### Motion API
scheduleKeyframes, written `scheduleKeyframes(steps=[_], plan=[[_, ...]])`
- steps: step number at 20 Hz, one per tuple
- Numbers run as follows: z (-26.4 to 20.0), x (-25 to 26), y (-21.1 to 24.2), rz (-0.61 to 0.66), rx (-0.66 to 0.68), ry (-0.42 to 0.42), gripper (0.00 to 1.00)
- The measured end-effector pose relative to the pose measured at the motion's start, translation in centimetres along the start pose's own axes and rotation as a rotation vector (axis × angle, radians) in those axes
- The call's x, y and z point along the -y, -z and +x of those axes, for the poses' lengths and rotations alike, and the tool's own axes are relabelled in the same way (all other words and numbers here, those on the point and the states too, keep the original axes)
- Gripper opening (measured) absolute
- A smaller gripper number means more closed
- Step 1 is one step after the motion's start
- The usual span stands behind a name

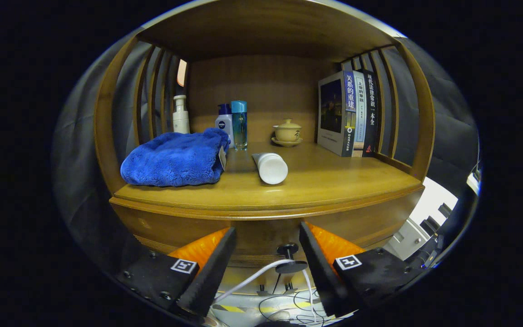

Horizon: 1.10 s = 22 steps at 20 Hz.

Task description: Pull open the drawer, take out the items inside it, and place them on the countertop above the cabinet.

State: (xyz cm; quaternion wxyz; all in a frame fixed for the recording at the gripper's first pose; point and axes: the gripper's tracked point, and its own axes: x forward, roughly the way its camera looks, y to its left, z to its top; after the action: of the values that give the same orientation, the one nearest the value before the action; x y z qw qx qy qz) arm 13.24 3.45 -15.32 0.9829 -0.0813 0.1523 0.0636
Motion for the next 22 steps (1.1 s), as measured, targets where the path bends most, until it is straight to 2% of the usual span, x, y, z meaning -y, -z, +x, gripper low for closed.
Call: scheduleKeyframes(steps=[2,7,10,12,14,16,19,22], plan=[[-0.8,1.3,-1.8,0.002,0.043,0.003,0.96],[-5.0,8.3,-5.8,-0.057,0.135,0.095,0.98],[-6.5,11.1,-7.4,-0.024,0.191,0.130,0.98],[-7.4,11.9,-8.0,0.015,0.194,0.115,0.98],[-8.5,10.1,-10.2,0.159,0.244,0.003,0.98],[-10.3,10.3,-13.5,0.238,0.310,-0.025,0.98],[-13.0,9.0,-15.3,0.154,0.345,-0.047,0.98],[-14.5,8.8,-16.9,0.046,0.387,-0.009,0.98]])
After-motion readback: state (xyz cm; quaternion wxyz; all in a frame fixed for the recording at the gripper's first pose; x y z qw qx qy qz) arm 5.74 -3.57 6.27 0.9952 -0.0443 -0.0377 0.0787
